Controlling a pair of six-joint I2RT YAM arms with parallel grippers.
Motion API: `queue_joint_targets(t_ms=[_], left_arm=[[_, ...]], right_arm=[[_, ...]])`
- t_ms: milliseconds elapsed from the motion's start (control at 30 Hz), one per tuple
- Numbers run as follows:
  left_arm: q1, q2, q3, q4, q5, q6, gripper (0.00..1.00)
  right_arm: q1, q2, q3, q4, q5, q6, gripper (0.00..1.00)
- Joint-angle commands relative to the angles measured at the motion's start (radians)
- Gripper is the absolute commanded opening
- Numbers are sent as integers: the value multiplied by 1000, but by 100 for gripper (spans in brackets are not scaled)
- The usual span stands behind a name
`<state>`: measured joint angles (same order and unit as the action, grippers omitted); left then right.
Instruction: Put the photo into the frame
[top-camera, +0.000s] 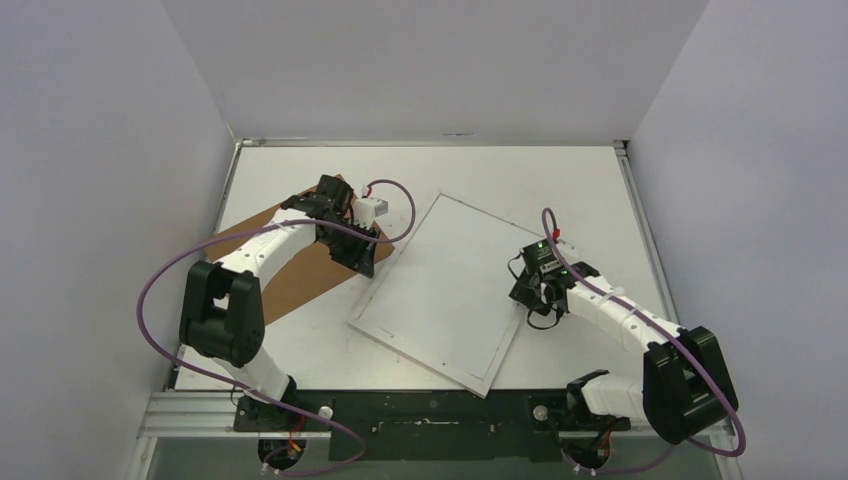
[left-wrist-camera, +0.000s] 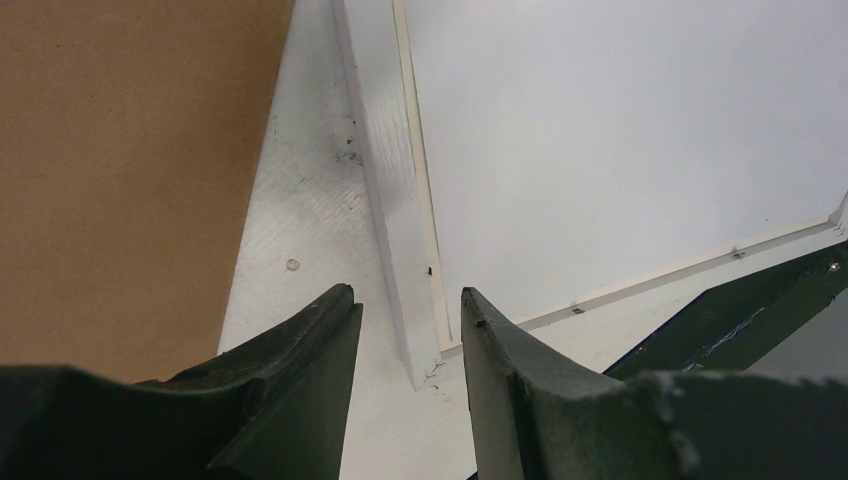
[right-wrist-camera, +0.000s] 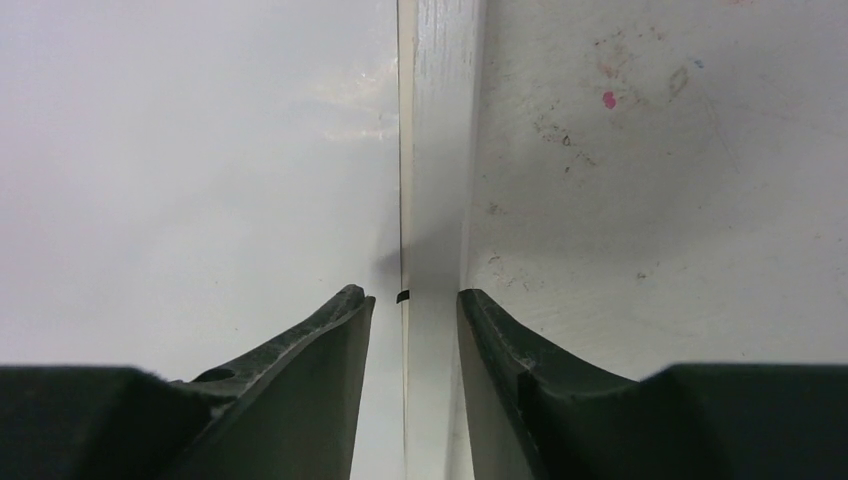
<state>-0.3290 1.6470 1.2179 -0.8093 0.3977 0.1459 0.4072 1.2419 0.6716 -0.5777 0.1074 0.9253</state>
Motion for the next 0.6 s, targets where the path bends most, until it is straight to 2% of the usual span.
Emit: queue_joint_targets(t_ms=[0,333,567], left_arm=[[5,-18,4,9,4,19,40],[7,-19,6,9,1,17,40],[6,-17,8,8,-2,16,40]], right_arm=[[-1,11,-13,17,-15,-3,35],[-2,12,-47,24,-22,3,38],[-2,-1,-65,28,-30,11,36]])
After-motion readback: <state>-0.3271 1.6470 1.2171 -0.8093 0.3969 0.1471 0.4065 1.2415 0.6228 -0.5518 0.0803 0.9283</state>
